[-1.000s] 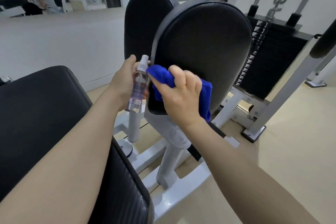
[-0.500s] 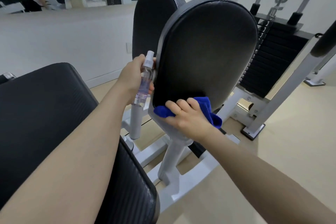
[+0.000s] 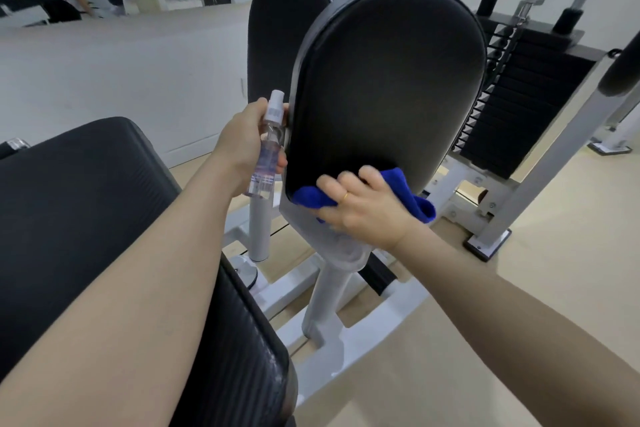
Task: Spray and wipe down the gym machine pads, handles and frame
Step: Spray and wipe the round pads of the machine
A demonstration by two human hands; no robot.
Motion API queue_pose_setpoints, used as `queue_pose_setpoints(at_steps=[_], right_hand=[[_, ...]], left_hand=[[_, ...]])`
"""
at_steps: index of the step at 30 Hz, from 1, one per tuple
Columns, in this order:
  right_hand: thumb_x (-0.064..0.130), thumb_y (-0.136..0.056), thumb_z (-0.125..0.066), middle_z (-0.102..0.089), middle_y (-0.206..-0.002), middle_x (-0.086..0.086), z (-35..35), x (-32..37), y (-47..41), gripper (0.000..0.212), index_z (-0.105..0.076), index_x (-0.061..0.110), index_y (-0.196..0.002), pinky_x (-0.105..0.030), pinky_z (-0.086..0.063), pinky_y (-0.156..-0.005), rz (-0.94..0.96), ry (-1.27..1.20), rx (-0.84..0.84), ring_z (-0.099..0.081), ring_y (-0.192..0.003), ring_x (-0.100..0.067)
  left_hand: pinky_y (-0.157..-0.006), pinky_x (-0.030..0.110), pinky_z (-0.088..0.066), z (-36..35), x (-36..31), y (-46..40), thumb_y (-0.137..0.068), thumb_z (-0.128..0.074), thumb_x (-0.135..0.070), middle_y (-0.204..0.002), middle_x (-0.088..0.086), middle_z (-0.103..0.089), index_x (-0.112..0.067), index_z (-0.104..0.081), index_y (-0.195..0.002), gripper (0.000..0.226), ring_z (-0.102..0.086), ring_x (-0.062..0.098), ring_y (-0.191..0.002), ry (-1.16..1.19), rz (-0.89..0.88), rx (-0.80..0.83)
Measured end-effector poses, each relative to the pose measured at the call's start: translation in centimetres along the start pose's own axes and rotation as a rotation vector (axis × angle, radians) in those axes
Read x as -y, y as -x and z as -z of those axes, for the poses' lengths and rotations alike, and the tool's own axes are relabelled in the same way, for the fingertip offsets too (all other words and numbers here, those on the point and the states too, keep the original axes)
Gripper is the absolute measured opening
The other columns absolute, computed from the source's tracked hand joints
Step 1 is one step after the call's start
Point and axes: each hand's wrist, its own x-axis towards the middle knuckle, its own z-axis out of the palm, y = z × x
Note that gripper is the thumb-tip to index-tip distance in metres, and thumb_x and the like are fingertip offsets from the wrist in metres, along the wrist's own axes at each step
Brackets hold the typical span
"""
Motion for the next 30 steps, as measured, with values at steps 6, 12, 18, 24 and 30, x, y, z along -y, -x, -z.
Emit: queue_pose_setpoints(at_steps=[6,12,18,24,30], right_hand=[[0.02,-0.083,-0.069,-0.036,-0.108,-0.001,0.1,-3.3,-0.6,0.057,-0.039,0.034,-0.129,-0.037,-0.033,-0.078,-0.6,0.029,-0.323,-0.041,-0.087,-0.02],[0.014,-0.089,-0.045,-0.039,-0.112,-0.002,0.0,-2.2,2.6,0.043,-0.044,0.032,-0.128,-0.037,-0.032,-0.078,-0.178,0.003,-0.079,-0.042,-0.085,-0.02],[0.018,-0.093,-0.049,-0.034,-0.111,-0.002,1.0,-4.7,0.4,0.035,-0.051,0.026,-0.127,-0.033,-0.028,-0.082,-0.764,-0.069,-0.272,-0.037,-0.089,-0.022],[0.013,-0.08,-0.053,-0.037,-0.109,-0.008,0.1,-2.5,4.1,0.052,-0.044,0.024,-0.13,-0.036,-0.033,-0.075,-0.393,-0.037,-0.065,-0.042,-0.084,-0.023],[0.011,-0.085,-0.049,-0.033,-0.111,-0.003,2.0,-7.8,2.7,0.048,-0.043,0.03,-0.128,-0.036,-0.029,-0.08,-0.806,-0.056,-0.263,-0.038,-0.092,-0.024]], left_hand=[[-0.05,0.025,-0.046,0.4,0.2,0.4,-0.097,-0.032,-0.039,-0.075,0.004,-0.061,-0.025,-0.062,-0.082,0.036,-0.052,0.015,-0.049,-0.029,0.004,-0.004],[-0.058,0.028,-0.048,-0.7,-0.1,0.7,-0.092,-0.027,-0.062,-0.065,0.004,-0.058,-0.025,-0.058,-0.078,0.05,-0.055,0.016,-0.056,-0.102,0.009,-0.032],[-0.053,0.025,-0.047,-0.4,0.2,0.3,-0.091,-0.017,-0.066,-0.066,0.003,-0.057,-0.028,-0.061,-0.083,0.058,-0.053,0.014,-0.052,-0.074,0.012,0.061],[-0.054,0.025,-0.047,-0.1,0.3,0.6,-0.077,-0.055,-0.048,-0.072,0.002,-0.053,-0.029,-0.051,-0.088,0.022,-0.053,0.013,-0.057,-0.311,-0.19,0.139],[-0.068,0.033,-0.051,-0.1,0.6,0.1,-0.082,-0.068,-0.033,-0.091,-0.002,-0.061,-0.031,-0.052,-0.106,0.029,-0.059,0.017,-0.075,-0.42,-0.193,0.114]])
